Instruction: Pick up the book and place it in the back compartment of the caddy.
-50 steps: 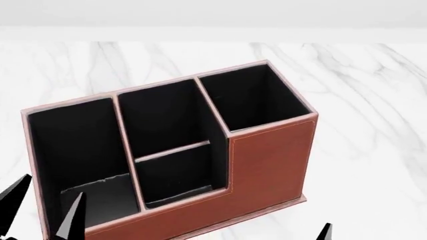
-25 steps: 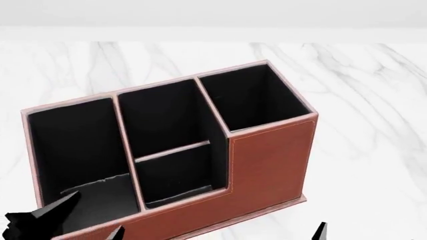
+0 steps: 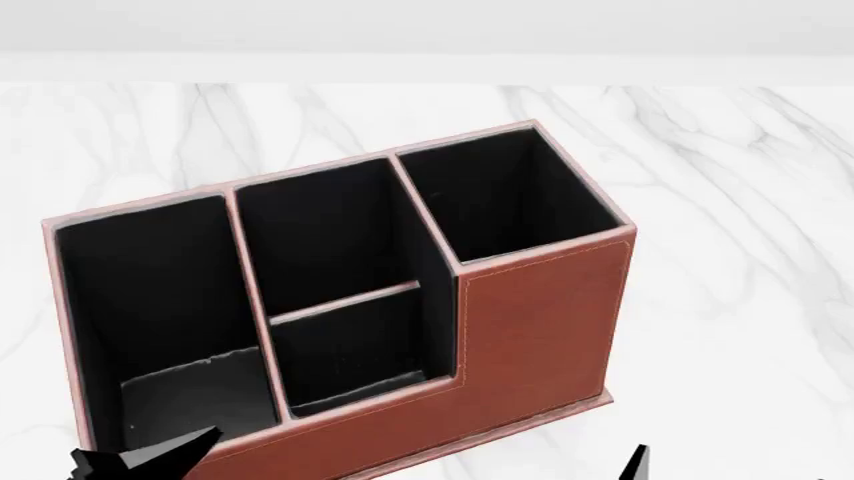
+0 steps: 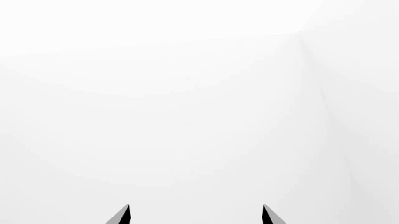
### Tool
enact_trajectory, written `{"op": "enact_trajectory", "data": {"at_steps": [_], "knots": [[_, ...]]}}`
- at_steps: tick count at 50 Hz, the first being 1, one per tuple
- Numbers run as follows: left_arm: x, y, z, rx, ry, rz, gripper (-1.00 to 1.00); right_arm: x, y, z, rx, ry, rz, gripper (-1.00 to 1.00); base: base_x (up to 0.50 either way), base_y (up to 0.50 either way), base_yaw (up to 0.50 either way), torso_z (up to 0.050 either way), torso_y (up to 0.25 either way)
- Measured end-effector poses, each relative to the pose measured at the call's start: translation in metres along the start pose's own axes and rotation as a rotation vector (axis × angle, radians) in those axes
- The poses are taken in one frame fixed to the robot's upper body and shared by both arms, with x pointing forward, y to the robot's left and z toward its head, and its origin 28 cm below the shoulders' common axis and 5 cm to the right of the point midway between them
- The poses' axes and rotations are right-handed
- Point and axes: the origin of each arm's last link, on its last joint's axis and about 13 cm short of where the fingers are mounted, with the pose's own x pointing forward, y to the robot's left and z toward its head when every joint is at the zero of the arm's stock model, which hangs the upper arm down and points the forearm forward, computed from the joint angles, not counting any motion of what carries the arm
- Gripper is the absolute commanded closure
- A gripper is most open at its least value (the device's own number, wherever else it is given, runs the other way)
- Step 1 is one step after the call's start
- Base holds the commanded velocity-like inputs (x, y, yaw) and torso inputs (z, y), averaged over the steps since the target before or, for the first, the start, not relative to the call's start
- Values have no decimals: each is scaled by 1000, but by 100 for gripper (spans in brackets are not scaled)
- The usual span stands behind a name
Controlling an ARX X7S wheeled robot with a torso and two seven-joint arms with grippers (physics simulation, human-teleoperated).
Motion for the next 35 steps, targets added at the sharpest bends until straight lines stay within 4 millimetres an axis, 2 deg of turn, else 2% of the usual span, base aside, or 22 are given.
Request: {"op": "enact_trajectory", "data": {"at_steps": [35], "knots": [[14,-11,-11,-4,70,-117,-100,0,0,-2,1,7,3,-100,0,0,0,0,0]]}}
